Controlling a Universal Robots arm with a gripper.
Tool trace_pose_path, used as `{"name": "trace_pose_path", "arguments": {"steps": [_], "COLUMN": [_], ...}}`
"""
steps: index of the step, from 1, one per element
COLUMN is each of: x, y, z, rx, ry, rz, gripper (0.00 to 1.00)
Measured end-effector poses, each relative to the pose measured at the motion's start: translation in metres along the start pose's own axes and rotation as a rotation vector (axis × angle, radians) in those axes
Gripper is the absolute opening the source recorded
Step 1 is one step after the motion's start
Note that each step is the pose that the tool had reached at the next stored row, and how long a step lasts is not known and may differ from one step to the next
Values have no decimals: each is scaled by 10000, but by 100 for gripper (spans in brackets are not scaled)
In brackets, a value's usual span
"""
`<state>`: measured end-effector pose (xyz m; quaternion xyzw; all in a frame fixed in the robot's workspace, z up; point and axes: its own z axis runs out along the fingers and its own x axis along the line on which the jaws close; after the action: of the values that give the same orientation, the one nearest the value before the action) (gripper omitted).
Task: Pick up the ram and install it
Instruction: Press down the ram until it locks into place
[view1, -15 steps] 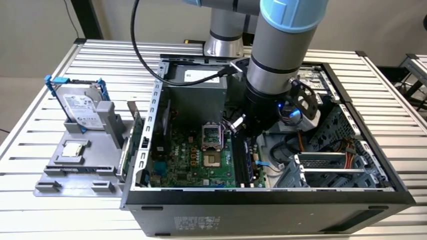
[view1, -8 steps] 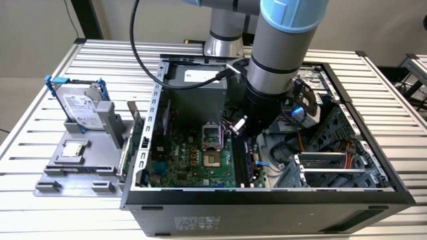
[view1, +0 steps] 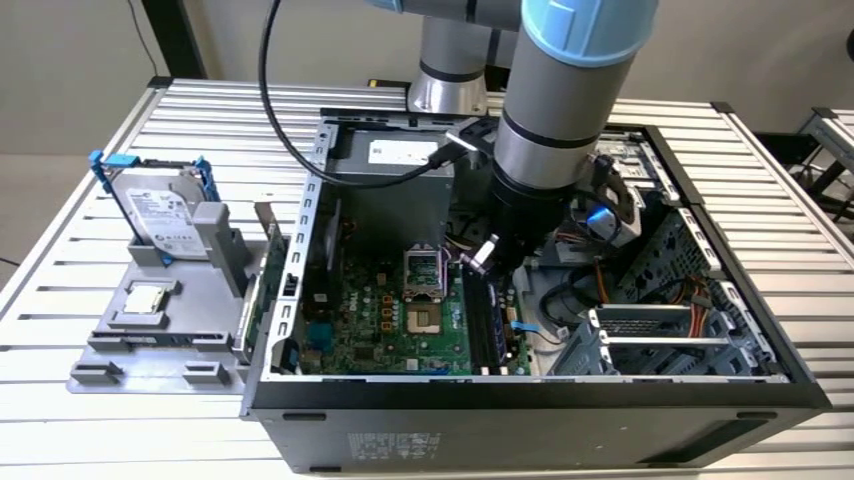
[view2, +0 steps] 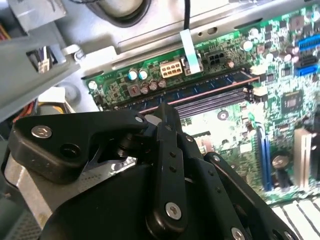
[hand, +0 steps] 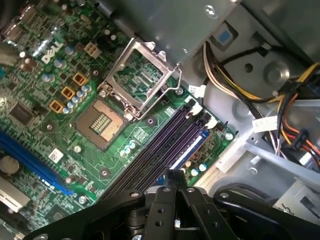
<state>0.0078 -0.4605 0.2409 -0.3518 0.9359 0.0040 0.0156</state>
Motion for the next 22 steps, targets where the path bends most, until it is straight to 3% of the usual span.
{"name": "trace_pose_path", "arguments": {"steps": [2, 5, 6, 17, 22], "x": [-1, 0, 0, 0, -1], "y": [1, 1, 2, 1, 1], "z": [1, 1, 0, -2, -2], "rx": [-92, -284, -303, -366, -353], "ry": [-34, -147, -154, -152, -180], "rz": [-195, -469, -573, -2472, -3206], "gripper": [0, 0, 0, 0, 0]}}
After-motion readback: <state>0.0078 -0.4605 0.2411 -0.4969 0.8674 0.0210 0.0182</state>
